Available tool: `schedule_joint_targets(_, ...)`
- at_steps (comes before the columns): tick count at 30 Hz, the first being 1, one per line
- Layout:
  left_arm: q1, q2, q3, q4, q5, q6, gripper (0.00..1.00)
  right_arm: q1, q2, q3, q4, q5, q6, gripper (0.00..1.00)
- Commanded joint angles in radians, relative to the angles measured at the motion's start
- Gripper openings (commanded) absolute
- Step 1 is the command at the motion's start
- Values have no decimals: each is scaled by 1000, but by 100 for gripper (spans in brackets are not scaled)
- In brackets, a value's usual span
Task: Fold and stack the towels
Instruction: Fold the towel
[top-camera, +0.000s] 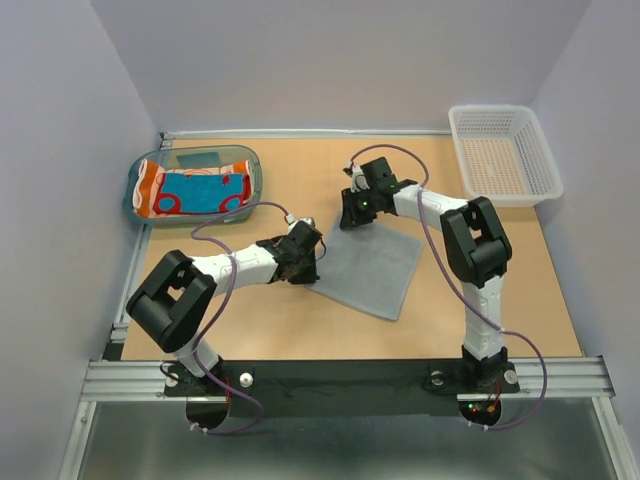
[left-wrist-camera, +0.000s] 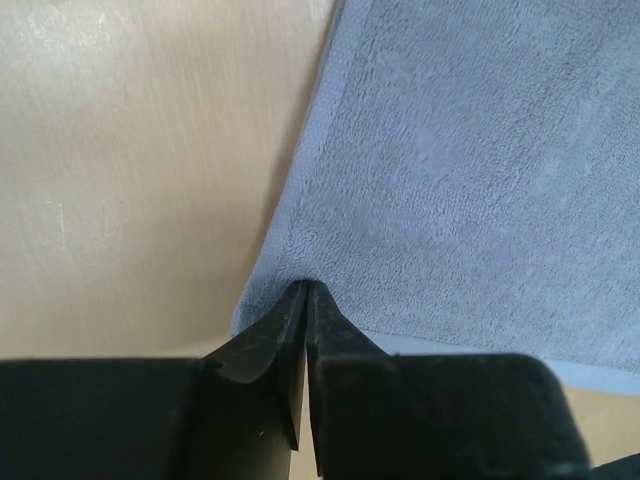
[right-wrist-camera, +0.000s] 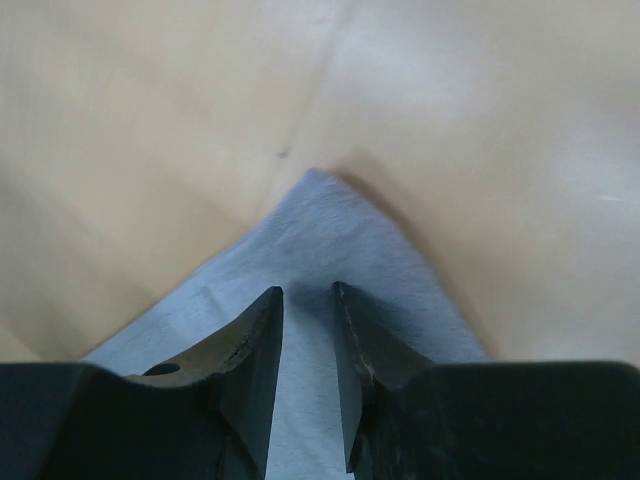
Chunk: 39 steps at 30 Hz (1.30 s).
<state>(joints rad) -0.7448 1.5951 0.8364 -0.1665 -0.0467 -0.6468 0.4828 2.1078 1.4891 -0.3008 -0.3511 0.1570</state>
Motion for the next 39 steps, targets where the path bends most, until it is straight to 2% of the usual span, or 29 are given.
schedule_joint_targets(1, -5, 60, -80, -39, 22, -19, 13, -93, 1, 62, 60, 11, -22, 33)
schedule_joint_targets(6, -5, 69, -88, -36, 27, -24, 13, -159, 12, 94, 61, 49, -37, 33)
schedule_joint_targets(11, -5, 60, -71, -42, 22, -22, 14, -159, -118, 22, 60, 55, -36, 33)
schedule_joint_targets(16, -5, 57, -51, -50, 19, -20, 14, -161, -323, -220, 60, 31, 30, 33)
schedule_joint_targets(20, -5, 51, -57, -57, 10, -20, 14, -159, -414, -386, 60, -8, 56, 33)
schedule_joint_targets(23, -5, 45, -65, -59, 5, -22, 14, -165, -474, -478, 60, 73, 87, 33)
schedule_joint_targets(29, -5, 45, -92, -59, -2, -28, 14, -256, -450, -527, 72, 138, 111, 32)
schedule_joint_targets(39, -5, 49, -125, -50, 2, -37, 14, -509, -404, -523, 85, 230, 142, 33)
